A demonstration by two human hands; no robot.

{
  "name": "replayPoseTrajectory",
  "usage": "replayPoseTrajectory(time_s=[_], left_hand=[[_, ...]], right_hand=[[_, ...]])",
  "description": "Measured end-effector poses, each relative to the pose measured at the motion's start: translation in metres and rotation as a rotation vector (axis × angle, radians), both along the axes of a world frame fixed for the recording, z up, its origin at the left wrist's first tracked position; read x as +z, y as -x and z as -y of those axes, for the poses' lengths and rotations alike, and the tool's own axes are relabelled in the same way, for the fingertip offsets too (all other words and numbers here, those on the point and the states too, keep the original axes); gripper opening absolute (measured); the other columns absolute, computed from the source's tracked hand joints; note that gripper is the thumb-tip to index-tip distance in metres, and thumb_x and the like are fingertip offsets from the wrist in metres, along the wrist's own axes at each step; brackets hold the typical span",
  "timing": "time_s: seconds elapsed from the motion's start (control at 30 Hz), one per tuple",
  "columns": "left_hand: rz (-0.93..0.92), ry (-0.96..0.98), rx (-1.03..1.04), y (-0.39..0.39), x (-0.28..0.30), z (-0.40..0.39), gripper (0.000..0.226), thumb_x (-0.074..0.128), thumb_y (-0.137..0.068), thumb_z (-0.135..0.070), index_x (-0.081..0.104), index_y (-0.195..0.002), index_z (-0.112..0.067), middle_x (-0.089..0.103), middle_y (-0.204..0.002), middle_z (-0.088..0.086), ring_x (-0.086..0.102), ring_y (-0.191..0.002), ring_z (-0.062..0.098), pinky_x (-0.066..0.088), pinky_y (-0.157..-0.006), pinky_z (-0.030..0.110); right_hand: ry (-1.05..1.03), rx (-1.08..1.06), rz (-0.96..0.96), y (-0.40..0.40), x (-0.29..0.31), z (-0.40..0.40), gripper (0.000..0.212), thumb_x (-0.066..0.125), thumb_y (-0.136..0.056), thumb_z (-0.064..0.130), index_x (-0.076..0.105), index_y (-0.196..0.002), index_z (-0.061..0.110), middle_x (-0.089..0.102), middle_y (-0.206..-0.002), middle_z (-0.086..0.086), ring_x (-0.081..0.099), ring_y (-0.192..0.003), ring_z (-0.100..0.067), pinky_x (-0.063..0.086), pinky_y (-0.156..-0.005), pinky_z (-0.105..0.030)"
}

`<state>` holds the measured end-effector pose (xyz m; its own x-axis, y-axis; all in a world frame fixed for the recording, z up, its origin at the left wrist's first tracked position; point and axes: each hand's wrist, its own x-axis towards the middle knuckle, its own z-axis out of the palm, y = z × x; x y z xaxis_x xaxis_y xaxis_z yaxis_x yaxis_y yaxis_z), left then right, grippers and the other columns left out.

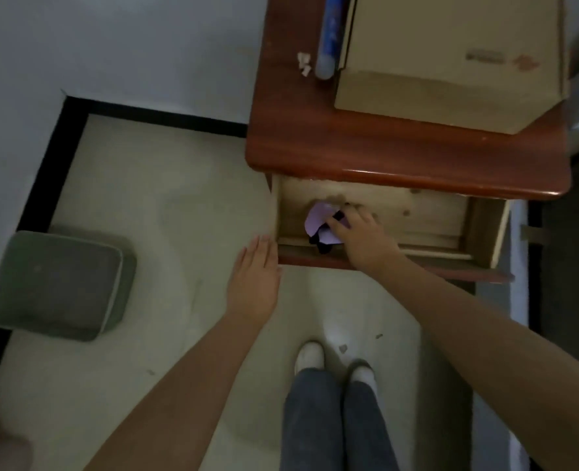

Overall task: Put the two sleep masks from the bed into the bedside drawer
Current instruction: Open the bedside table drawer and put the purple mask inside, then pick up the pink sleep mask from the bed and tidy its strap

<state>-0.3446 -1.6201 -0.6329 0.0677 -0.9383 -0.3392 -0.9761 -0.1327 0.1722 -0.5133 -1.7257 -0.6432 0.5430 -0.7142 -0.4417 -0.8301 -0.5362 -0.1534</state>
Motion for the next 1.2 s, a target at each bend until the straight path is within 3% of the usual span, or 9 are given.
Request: replayPoseTrajectory(time_s=[0.2, 0.33, 0.43, 0.53, 0.67, 0.8, 0.9, 1.03, 1.2], left_hand=[[-0.096, 0.040, -0.013, -0.004, -0.019, -0.010, 0.047, 0.072, -0.069, 0.009, 0.059, -0.114, 0.012, 0.062, -0.118, 0.031, 0.062, -0.108, 0.042, 0.053, -0.088, 0.048], [-0.100, 0.098, -0.019, -0.003, -0.024, -0.011, 0.047, 0.061, -0.075, 0.010, 0.052, -0.121, 0.014, 0.055, -0.127, 0.033, 0.056, -0.116, 0.042, 0.048, -0.096, 0.048], [-0.047, -0.067, -0.033, -0.002, -0.018, -0.013, 0.053, 0.034, -0.096, -0.005, 0.014, -0.145, 0.001, 0.014, -0.156, 0.018, 0.014, -0.145, 0.028, 0.012, -0.119, 0.036], [0.032, -0.109, -0.097, 0.009, 0.002, -0.010, 0.054, 0.028, -0.098, -0.011, 0.007, -0.147, -0.006, 0.006, -0.158, 0.013, 0.003, -0.146, 0.024, 0.004, -0.120, 0.035], [0.087, 0.095, -0.299, 0.059, 0.061, 0.009, 0.051, 0.048, -0.090, -0.007, 0.034, -0.139, 0.000, 0.033, -0.150, 0.020, 0.028, -0.141, 0.030, 0.027, -0.115, 0.039], [0.087, 0.053, -0.541, 0.148, 0.122, 0.014, 0.048, 0.028, -0.098, -0.016, 0.018, -0.145, -0.005, 0.016, -0.157, 0.015, 0.008, -0.146, 0.028, 0.009, -0.119, 0.041], [0.086, 0.148, -0.813, 0.245, 0.169, -0.014, 0.052, 0.033, -0.096, -0.013, 0.017, -0.145, -0.006, 0.014, -0.157, 0.014, 0.006, -0.146, 0.027, 0.009, -0.119, 0.041], [0.022, 0.201, -1.172, 0.385, 0.221, -0.127, 0.054, 0.035, -0.096, -0.018, 0.015, -0.145, -0.006, 0.012, -0.157, 0.016, 0.005, -0.146, 0.028, 0.007, -0.120, 0.042], [-0.145, 0.225, -1.556, 0.520, 0.269, -0.365, 0.055, 0.037, -0.094, -0.022, 0.020, -0.144, -0.006, 0.014, -0.156, 0.017, 0.008, -0.145, 0.032, 0.009, -0.118, 0.046]], right_hand=[[0.275, 0.112, 0.015, -0.016, -0.027, 0.020, 0.053, 0.025, -0.085, 0.010, 0.033, -0.136, 0.022, 0.043, -0.130, -0.034, 0.045, -0.112, -0.046, 0.037, -0.093, -0.054], [0.100, 0.160, -0.153, -0.017, -0.042, 0.024, 0.048, 0.027, -0.095, 0.026, 0.012, -0.140, 0.035, 0.010, -0.152, -0.020, 0.013, -0.137, -0.040, 0.019, -0.108, -0.052], [0.043, 0.156, -0.203, -0.015, -0.031, 0.021, 0.046, 0.027, -0.096, 0.027, 0.014, -0.140, 0.035, 0.000, -0.156, -0.012, 0.002, -0.141, -0.036, 0.008, -0.113, -0.055], [-0.003, 0.038, -0.114, 0.003, 0.002, 0.003, 0.059, 0.039, -0.090, 0.012, 0.015, -0.141, 0.029, 0.003, -0.155, -0.013, 0.008, -0.140, -0.034, 0.012, -0.113, -0.052], [0.004, -0.284, 0.062, 0.055, 0.067, -0.048, 0.065, 0.047, -0.083, 0.007, 0.021, -0.140, 0.022, 0.012, -0.155, -0.010, 0.016, -0.139, -0.030, 0.018, -0.113, -0.046], [0.137, -0.650, 0.229, 0.140, 0.128, -0.125, 0.053, 0.043, -0.085, 0.009, 0.030, -0.136, 0.013, 0.025, -0.151, -0.013, 0.018, -0.140, -0.028, 0.018, -0.115, -0.043], [0.299, -0.993, 0.255, 0.222, 0.172, -0.209, 0.050, 0.042, -0.086, 0.010, 0.033, -0.135, 0.007, 0.029, -0.148, -0.019, 0.021, -0.139, -0.032, 0.020, -0.115, -0.042], [0.506, -1.403, 0.224, 0.318, 0.224, -0.370, 0.046, 0.047, -0.087, 0.014, 0.039, -0.130, -0.001, 0.034, -0.143, -0.027, 0.028, -0.134, -0.039, 0.022, -0.112, -0.046], [0.632, -1.767, 0.088, 0.384, 0.272, -0.622, 0.052, 0.049, -0.088, 0.023, 0.035, -0.132, 0.000, 0.031, -0.145, -0.026, 0.025, -0.137, -0.037, 0.018, -0.113, -0.043]])
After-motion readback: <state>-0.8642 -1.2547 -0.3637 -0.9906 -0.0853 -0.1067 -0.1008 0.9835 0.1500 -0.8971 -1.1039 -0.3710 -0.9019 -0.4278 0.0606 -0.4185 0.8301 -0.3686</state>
